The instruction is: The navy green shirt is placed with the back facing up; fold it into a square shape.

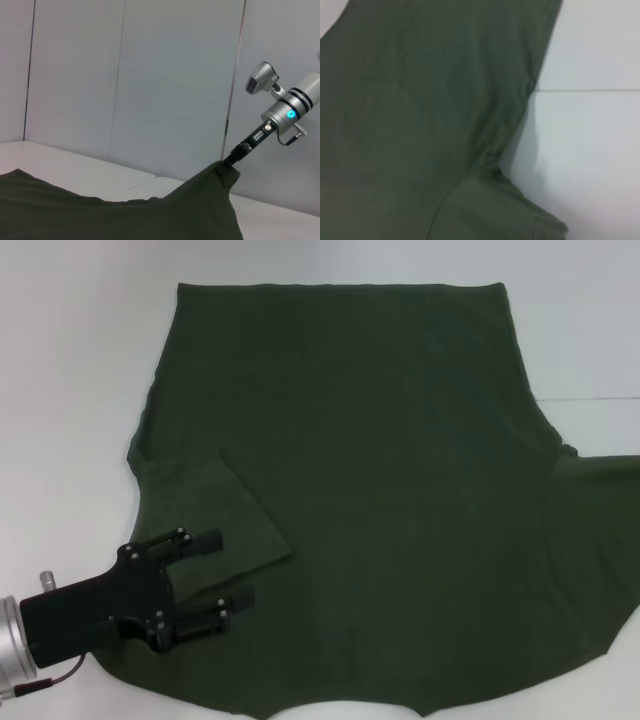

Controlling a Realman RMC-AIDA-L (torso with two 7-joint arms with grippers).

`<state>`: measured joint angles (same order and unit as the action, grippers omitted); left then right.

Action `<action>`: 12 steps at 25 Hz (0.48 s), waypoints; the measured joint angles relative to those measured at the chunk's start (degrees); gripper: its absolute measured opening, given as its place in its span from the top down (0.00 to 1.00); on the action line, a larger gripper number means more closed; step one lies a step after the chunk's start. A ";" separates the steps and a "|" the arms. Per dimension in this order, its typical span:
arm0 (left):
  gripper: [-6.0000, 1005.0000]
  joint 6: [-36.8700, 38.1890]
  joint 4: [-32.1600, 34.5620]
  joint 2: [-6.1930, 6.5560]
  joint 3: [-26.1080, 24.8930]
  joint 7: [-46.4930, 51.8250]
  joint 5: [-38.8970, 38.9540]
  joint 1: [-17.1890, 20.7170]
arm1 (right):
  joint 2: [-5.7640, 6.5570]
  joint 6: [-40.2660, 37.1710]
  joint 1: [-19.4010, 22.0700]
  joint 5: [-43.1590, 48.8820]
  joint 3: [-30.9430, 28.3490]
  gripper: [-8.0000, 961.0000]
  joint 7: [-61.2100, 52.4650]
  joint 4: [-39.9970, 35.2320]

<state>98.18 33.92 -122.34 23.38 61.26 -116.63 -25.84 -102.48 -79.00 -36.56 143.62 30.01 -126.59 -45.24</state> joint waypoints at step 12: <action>0.20 0.13 0.01 -0.19 0.00 0.06 0.52 0.24 | -1.04 -3.85 -3.93 -0.30 0.22 0.90 -0.41 2.61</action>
<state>98.31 33.94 -122.53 23.38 61.32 -116.10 -25.60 -103.52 -82.85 -40.49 143.33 30.23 -127.00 -42.63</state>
